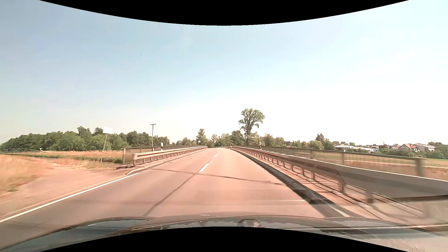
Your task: Follow the waypoints while adhering to traffic rules and regulations
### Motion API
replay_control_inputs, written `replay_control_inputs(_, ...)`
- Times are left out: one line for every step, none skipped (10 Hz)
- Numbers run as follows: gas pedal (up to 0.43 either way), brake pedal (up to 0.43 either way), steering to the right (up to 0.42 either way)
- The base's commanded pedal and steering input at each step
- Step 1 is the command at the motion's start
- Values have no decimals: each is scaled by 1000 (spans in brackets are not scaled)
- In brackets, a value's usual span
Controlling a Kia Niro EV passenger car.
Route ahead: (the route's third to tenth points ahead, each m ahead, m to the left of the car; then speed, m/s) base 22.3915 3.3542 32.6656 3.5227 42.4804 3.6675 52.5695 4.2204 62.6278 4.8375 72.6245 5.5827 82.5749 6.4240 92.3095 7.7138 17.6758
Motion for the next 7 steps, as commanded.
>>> replay_control_inputs(150,0,-9)
replay_control_inputs(150,0,-9)
replay_control_inputs(150,0,-9)
replay_control_inputs(150,0,-9)
replay_control_inputs(150,0,-8)
replay_control_inputs(150,0,-6)
replay_control_inputs(150,0,-6)
